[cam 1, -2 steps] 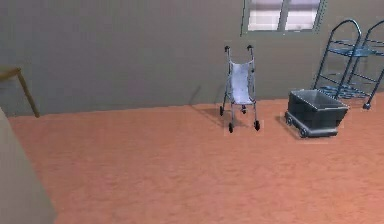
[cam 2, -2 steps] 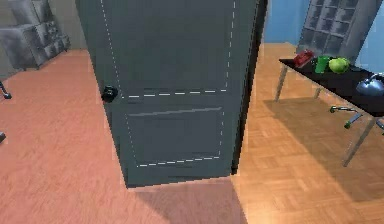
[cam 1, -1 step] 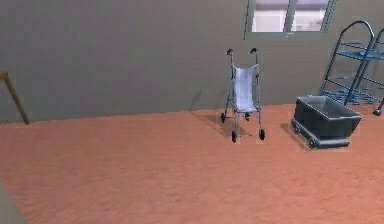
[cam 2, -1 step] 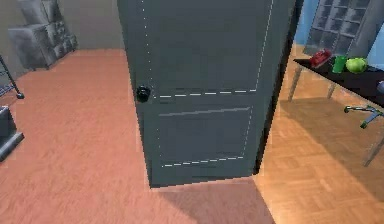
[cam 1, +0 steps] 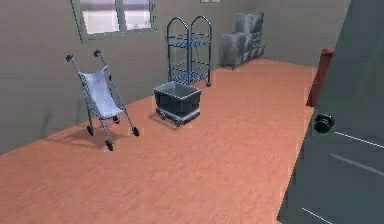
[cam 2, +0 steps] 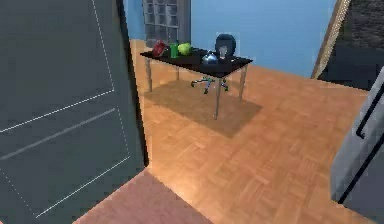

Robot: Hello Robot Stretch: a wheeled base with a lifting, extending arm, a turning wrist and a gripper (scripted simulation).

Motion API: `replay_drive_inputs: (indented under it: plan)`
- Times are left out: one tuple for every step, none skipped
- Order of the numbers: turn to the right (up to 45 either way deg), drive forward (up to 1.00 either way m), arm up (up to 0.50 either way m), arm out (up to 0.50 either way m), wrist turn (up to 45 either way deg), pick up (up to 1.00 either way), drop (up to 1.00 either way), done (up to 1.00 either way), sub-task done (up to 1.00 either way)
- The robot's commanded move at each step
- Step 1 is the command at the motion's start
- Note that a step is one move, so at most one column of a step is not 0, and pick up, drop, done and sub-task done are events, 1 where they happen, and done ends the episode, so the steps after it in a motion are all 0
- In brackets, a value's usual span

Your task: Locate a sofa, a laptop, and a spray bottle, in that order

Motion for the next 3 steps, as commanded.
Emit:
replay_drive_inputs:
  plan:
    - [0.0, 1.0, 0.0, 0.0, 0.0, 0.0, 0.0, 0.0, 0.0]
    - [12.0, 0.0, 0.0, 0.0, 0.0, 0.0, 0.0, 0.0, 0.0]
    - [0.0, 0.1, 0.0, 0.0, 0.0, 0.0, 0.0, 0.0, 0.0]
